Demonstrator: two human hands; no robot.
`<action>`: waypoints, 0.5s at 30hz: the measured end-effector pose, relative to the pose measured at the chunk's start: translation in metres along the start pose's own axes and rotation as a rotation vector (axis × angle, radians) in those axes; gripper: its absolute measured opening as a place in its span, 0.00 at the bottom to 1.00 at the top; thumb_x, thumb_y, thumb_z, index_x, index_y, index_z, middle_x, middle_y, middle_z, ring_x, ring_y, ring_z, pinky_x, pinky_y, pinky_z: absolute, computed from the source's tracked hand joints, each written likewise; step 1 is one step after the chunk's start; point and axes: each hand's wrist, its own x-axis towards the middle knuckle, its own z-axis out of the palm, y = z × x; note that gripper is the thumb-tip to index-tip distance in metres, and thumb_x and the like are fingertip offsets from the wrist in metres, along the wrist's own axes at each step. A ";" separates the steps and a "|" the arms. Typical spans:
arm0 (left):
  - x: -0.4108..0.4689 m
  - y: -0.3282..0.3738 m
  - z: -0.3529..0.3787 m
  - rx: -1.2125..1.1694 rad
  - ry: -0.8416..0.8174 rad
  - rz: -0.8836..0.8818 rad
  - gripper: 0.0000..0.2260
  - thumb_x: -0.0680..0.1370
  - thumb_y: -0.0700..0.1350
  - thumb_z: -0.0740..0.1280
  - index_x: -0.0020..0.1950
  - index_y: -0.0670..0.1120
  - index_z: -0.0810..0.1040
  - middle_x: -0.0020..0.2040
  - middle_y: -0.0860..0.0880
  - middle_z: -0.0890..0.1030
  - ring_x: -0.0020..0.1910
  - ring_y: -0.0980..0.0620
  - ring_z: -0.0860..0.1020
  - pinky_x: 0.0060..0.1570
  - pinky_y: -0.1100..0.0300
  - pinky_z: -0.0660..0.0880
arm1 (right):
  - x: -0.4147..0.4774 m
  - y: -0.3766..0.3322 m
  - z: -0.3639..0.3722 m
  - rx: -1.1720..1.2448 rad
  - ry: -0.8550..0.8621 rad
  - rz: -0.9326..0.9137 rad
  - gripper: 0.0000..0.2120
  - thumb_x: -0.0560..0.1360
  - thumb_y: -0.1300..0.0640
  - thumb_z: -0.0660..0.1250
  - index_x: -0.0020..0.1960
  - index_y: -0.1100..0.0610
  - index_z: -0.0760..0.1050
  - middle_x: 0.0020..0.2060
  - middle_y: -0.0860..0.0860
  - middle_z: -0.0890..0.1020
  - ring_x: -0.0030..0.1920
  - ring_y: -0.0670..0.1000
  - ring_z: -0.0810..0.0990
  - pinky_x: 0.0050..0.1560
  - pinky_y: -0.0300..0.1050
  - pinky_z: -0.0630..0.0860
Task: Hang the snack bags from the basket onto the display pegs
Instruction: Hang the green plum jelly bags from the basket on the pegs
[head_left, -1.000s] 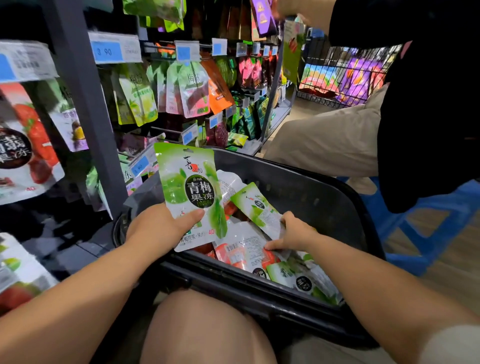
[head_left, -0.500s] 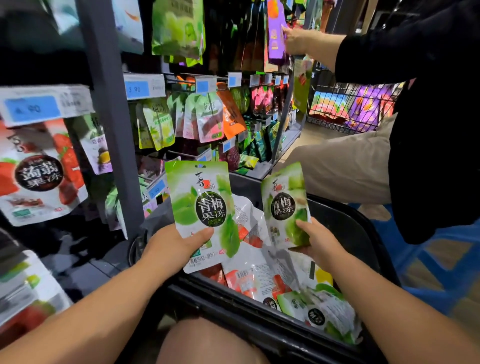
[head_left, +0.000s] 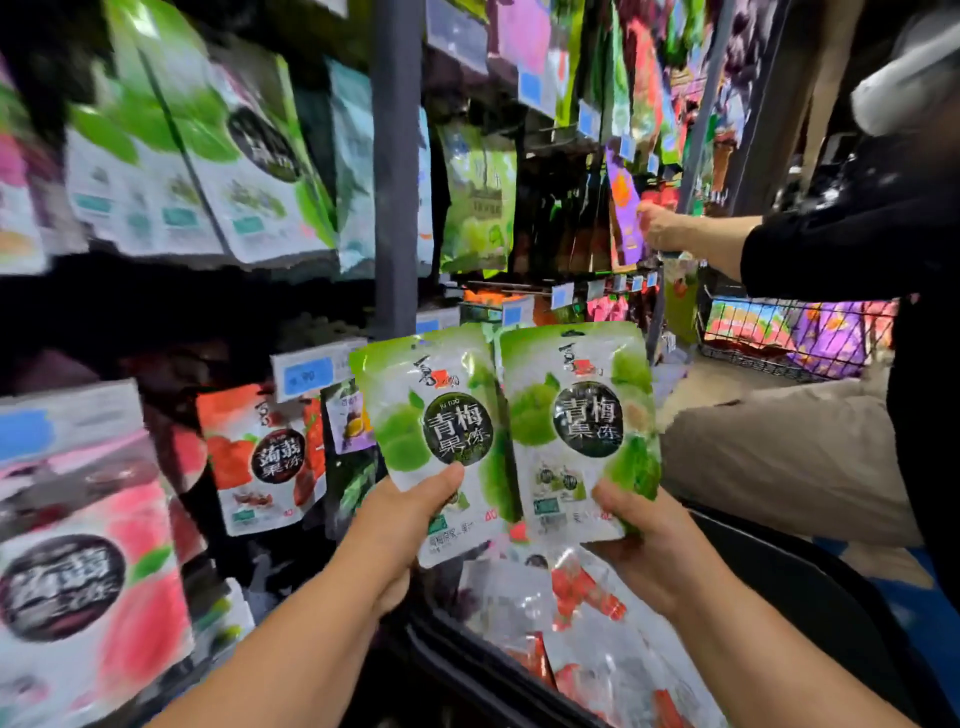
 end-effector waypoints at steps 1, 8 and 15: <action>-0.003 0.011 -0.005 -0.002 0.010 0.033 0.06 0.76 0.43 0.71 0.53 0.50 0.81 0.49 0.54 0.85 0.50 0.55 0.81 0.49 0.59 0.76 | 0.003 -0.003 0.014 0.006 -0.035 -0.012 0.49 0.44 0.48 0.87 0.62 0.61 0.77 0.57 0.63 0.83 0.55 0.63 0.83 0.56 0.64 0.78; -0.029 0.077 -0.037 -0.016 0.063 0.161 0.09 0.76 0.46 0.71 0.54 0.46 0.83 0.49 0.51 0.86 0.52 0.48 0.83 0.62 0.46 0.75 | 0.022 -0.017 0.093 -0.007 -0.170 -0.072 0.50 0.47 0.49 0.87 0.64 0.61 0.75 0.54 0.61 0.84 0.53 0.61 0.84 0.50 0.60 0.82; -0.053 0.122 -0.066 0.045 0.155 0.291 0.14 0.67 0.53 0.78 0.49 0.49 0.86 0.47 0.45 0.86 0.46 0.45 0.83 0.54 0.40 0.77 | 0.031 -0.032 0.147 0.003 -0.228 -0.096 0.26 0.69 0.65 0.73 0.64 0.51 0.72 0.47 0.51 0.87 0.42 0.48 0.86 0.31 0.40 0.79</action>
